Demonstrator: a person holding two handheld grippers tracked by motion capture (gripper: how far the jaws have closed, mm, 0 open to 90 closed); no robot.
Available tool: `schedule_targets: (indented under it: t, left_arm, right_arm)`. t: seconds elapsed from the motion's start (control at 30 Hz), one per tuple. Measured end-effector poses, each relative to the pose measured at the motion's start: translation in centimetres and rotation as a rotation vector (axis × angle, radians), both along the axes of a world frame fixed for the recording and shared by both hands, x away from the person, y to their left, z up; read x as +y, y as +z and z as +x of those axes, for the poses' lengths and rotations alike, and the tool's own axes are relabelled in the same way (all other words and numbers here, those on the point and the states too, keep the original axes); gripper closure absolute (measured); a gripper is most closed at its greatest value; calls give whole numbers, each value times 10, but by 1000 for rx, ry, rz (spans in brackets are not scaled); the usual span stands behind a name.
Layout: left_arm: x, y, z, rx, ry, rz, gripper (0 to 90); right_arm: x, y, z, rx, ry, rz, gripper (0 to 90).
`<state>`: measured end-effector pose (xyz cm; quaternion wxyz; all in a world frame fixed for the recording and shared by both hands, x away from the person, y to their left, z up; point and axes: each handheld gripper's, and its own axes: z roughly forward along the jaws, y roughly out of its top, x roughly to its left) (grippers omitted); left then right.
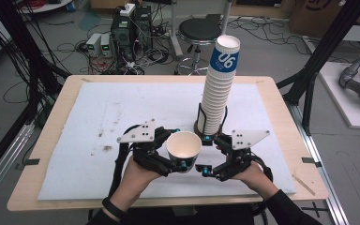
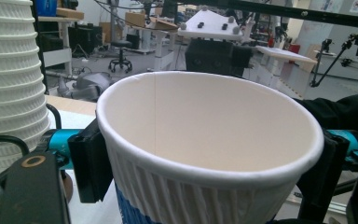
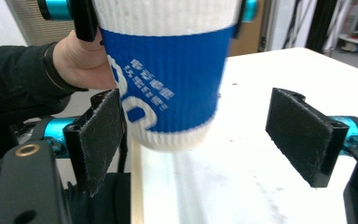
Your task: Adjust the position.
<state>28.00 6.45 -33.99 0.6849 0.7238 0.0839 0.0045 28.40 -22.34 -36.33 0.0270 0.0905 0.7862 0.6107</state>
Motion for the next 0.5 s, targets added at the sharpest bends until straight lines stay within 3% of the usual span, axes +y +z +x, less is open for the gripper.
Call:
schedule_targets:
  t: [0.3,0.5]
  left_arm:
    - [5,-5,6,-5,18,21,207]
    - [10,-4,8,-10,32,6,208]
  right_arm:
    - [-33,8,10,-8,-76,51,195]
    - [-47,10,14,-14,-103,61,195]
